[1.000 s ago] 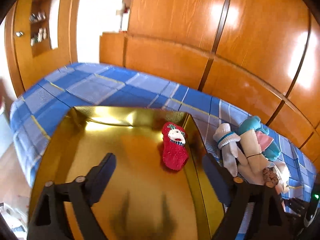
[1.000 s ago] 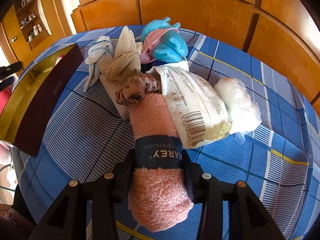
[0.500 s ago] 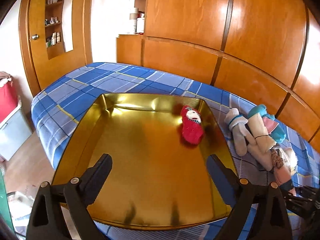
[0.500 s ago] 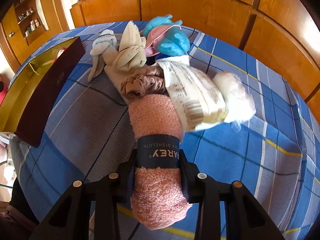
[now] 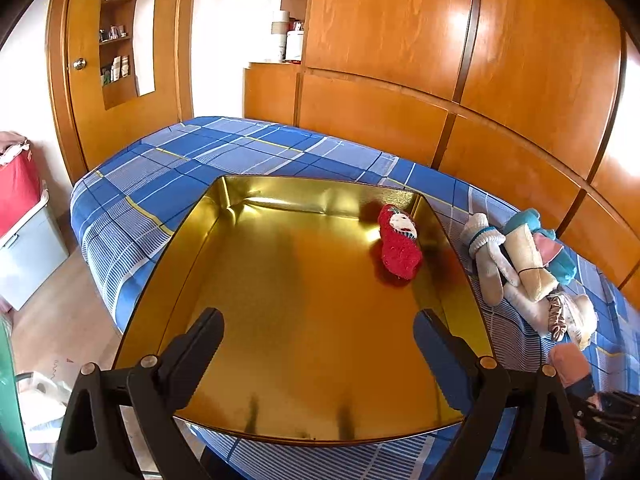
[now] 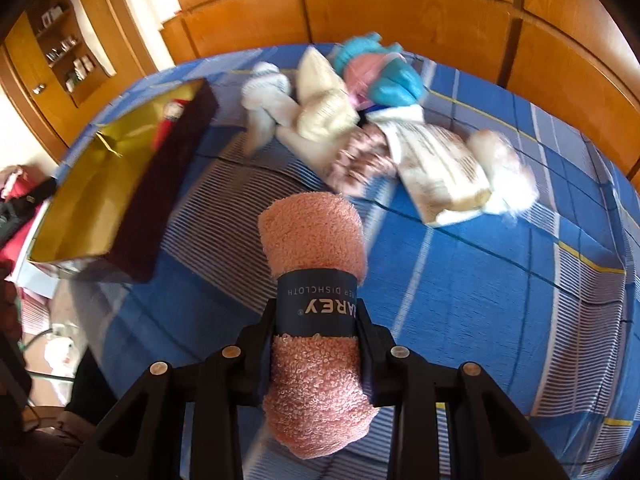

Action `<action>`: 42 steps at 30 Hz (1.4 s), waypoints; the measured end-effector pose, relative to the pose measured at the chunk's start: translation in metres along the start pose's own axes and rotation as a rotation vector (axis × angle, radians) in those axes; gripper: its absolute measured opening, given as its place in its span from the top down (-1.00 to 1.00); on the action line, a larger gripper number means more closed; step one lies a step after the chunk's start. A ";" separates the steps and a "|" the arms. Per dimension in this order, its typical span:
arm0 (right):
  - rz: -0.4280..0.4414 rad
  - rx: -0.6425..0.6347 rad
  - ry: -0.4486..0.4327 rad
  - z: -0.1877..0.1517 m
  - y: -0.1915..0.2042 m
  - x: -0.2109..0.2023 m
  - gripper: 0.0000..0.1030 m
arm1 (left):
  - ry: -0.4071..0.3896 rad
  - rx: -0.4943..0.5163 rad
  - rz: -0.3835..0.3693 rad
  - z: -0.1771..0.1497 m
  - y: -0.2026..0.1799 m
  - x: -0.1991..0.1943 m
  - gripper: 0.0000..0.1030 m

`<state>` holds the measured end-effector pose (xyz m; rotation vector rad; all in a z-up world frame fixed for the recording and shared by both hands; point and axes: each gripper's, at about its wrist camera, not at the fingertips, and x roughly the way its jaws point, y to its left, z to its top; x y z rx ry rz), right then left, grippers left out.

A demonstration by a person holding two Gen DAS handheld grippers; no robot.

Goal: Organize soft objects
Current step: 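Lift the pink rolled towel with the right tool and lay it in the tray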

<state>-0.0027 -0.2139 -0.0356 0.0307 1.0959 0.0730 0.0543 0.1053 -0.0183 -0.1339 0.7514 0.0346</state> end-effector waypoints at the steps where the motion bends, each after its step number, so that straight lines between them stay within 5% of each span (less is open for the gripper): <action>1: 0.010 -0.004 -0.013 0.002 0.005 -0.003 0.36 | 0.000 0.001 0.000 0.000 0.000 0.000 -0.87; 15: 0.162 -0.134 -0.098 0.060 0.114 -0.001 0.36 | 0.001 -0.054 0.026 0.002 0.026 -0.002 -0.87; 25: 0.149 -0.196 -0.006 0.095 0.172 0.060 0.31 | -0.003 -0.112 0.063 0.007 0.056 -0.002 -0.87; 33: 0.129 -0.217 0.004 0.099 0.174 0.076 0.16 | 0.014 -0.097 0.070 0.006 0.057 0.004 -0.87; 42: 0.152 -0.162 -0.114 0.098 0.157 0.041 0.16 | -0.003 -0.058 0.048 0.009 0.044 -0.003 -0.87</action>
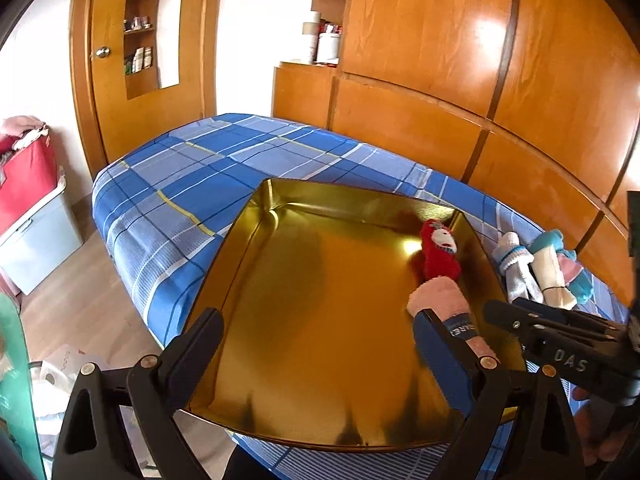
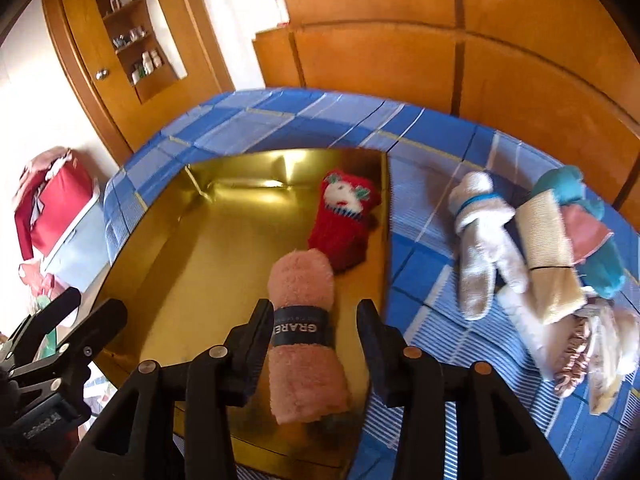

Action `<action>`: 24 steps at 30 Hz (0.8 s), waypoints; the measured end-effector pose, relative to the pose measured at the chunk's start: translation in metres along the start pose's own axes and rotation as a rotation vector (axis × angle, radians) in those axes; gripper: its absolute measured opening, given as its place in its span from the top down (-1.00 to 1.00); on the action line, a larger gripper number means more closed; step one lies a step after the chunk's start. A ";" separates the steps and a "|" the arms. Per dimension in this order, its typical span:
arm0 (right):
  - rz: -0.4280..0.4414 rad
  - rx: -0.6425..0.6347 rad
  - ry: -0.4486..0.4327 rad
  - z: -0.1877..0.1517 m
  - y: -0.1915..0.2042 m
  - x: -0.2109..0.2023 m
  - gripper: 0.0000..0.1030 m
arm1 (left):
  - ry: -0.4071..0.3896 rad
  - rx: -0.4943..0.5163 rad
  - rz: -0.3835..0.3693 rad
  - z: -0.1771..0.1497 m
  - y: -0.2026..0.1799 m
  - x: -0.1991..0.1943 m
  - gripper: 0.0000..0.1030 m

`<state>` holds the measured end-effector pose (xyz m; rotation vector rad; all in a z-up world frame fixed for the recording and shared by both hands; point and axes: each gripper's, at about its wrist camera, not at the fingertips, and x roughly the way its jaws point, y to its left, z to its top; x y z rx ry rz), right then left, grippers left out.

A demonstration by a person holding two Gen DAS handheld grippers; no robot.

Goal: Organize soft objects
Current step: 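Lift the pink rolled towel with the right tool and lay it in the tray, then reach the left tool to the white knit gloves and grasp them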

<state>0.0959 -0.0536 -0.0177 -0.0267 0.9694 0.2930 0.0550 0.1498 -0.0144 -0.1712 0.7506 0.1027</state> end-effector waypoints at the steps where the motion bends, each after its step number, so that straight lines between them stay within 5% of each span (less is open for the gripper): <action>1: 0.000 0.005 -0.009 -0.001 -0.002 -0.004 0.16 | -0.001 0.008 -0.008 0.000 -0.002 -0.001 -0.87; 24: -0.163 0.118 -0.147 -0.035 -0.102 -0.078 0.16 | 0.041 0.163 -0.125 -0.004 -0.071 -0.009 -0.88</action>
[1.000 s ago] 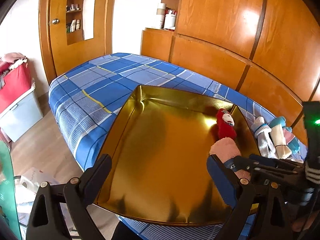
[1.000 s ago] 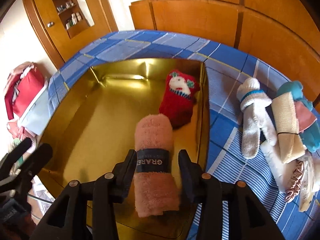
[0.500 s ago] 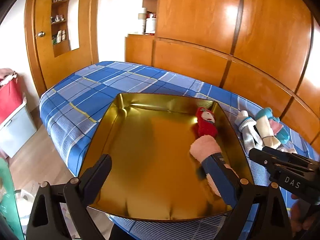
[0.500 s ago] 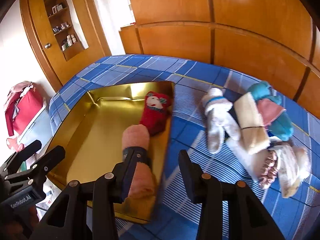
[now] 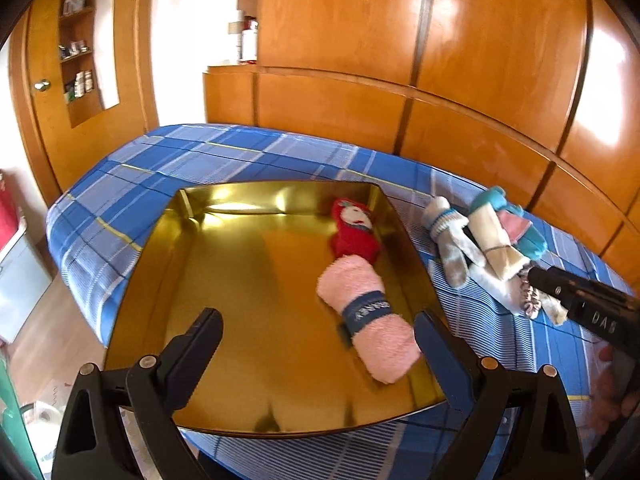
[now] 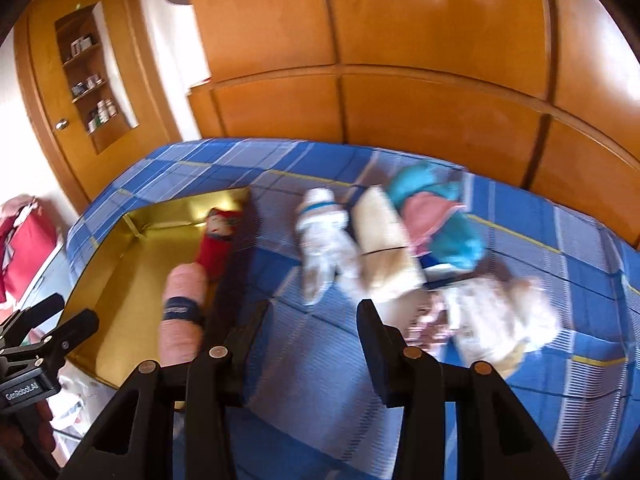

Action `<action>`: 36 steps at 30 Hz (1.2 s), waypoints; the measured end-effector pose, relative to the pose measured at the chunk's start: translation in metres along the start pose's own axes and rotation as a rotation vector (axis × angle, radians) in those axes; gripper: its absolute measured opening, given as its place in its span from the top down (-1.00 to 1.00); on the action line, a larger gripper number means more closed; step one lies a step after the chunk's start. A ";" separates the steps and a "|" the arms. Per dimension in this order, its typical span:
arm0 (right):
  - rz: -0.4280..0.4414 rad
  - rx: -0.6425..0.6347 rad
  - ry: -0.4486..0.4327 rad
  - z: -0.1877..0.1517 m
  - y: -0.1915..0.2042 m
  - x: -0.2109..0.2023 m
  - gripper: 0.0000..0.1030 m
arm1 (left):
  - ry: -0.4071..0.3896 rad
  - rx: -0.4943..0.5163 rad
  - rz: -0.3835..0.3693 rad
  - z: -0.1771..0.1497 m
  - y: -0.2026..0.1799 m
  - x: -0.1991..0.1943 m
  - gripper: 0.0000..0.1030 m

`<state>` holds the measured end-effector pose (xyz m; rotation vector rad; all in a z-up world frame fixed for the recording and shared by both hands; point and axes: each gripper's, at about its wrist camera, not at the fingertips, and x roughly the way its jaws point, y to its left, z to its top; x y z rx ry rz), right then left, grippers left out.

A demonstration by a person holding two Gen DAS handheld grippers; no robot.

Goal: Organize soft objects
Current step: 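Reach the left tool to the white knit gloves and grasp them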

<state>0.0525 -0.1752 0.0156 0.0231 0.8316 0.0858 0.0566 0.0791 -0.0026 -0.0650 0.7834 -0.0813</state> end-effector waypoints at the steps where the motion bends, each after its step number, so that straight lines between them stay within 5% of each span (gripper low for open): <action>1: -0.015 0.008 -0.005 0.001 -0.009 -0.002 0.16 | 0.007 0.005 -0.011 0.000 -0.004 0.001 -0.88; 10: -0.128 0.085 -0.030 0.000 -0.079 -0.021 0.16 | 0.103 0.035 -0.103 0.007 -0.033 0.022 -0.92; 14: -0.176 0.110 -0.036 -0.003 -0.108 -0.024 0.16 | 0.088 0.068 -0.124 0.017 -0.048 0.021 -0.91; 19: -0.171 0.213 -0.027 -0.011 -0.138 -0.023 0.16 | 0.121 0.055 -0.199 0.043 -0.072 0.030 -0.88; 29: -0.102 0.278 -0.071 -0.006 -0.150 -0.035 0.16 | 0.249 0.072 -0.216 0.083 -0.132 0.108 -0.30; 36: -0.078 0.320 -0.071 -0.004 -0.154 -0.037 0.16 | 0.282 0.063 -0.214 0.090 -0.151 0.159 -0.25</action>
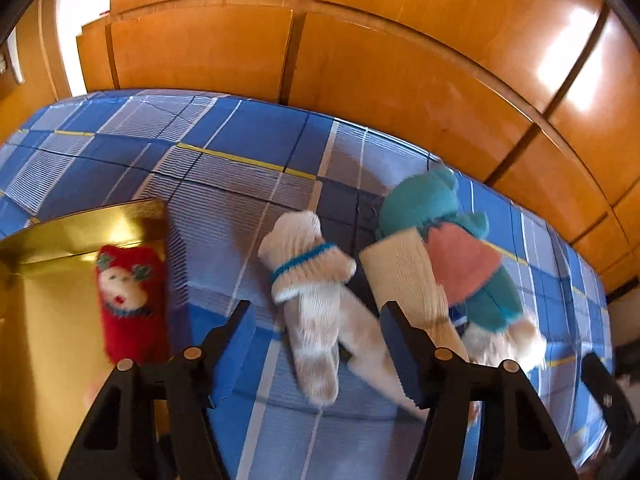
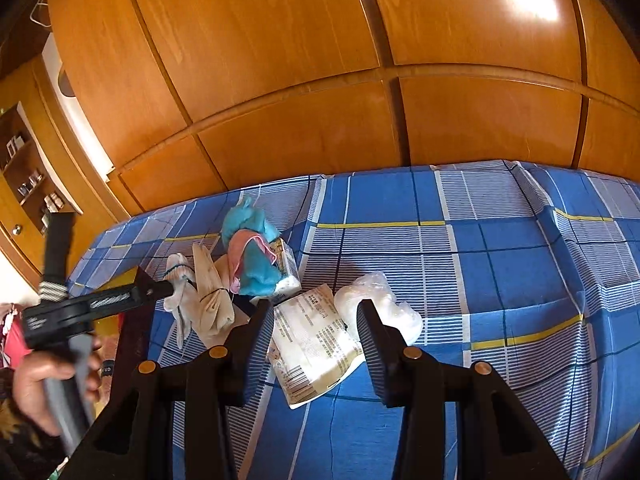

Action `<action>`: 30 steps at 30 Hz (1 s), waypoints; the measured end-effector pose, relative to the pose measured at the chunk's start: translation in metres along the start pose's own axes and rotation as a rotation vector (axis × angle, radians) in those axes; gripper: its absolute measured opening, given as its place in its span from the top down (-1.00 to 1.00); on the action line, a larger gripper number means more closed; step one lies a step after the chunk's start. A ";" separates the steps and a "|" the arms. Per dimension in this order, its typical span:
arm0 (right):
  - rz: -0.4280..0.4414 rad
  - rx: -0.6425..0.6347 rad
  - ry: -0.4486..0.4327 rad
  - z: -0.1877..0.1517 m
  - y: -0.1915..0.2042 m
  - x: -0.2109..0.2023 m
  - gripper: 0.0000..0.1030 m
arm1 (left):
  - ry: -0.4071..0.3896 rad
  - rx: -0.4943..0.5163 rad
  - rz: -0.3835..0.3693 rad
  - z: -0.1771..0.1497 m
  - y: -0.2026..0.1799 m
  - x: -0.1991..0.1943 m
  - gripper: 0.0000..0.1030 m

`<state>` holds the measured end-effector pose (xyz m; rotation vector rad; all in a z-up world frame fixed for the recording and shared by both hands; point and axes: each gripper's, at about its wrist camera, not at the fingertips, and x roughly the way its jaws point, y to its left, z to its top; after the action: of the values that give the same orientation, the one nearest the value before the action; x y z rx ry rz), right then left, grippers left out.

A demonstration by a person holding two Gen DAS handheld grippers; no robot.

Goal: Organize soft objects
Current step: 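Reach the left tool to the white knit gloves and grasp them, then carry the white gloves into the tray and release them beside the red sock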

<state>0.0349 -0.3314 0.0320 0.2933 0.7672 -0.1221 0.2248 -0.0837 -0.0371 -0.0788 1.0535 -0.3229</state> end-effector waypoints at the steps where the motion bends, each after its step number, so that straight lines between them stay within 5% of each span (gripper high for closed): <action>1: 0.001 0.002 0.000 0.000 -0.001 0.000 0.16 | -0.002 -0.009 -0.003 0.004 -0.001 0.006 -0.27; 6: 0.006 0.030 0.001 0.002 -0.004 0.000 0.16 | -0.010 0.024 0.039 0.015 -0.013 0.027 -0.26; 8: 0.001 0.035 0.005 0.002 -0.006 0.001 0.16 | 0.007 0.021 0.042 0.018 -0.015 0.038 0.09; 11: -0.014 0.027 0.009 0.001 -0.006 0.002 0.16 | 0.013 0.048 0.061 0.018 -0.017 0.046 0.30; 30: -0.023 0.101 0.066 -0.004 -0.029 0.014 0.25 | -0.114 0.167 -0.159 -0.064 -0.001 -0.077 0.33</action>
<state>0.0360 -0.3583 0.0130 0.3866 0.8315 -0.1737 0.1344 -0.0562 -0.0038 -0.0310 0.9060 -0.5431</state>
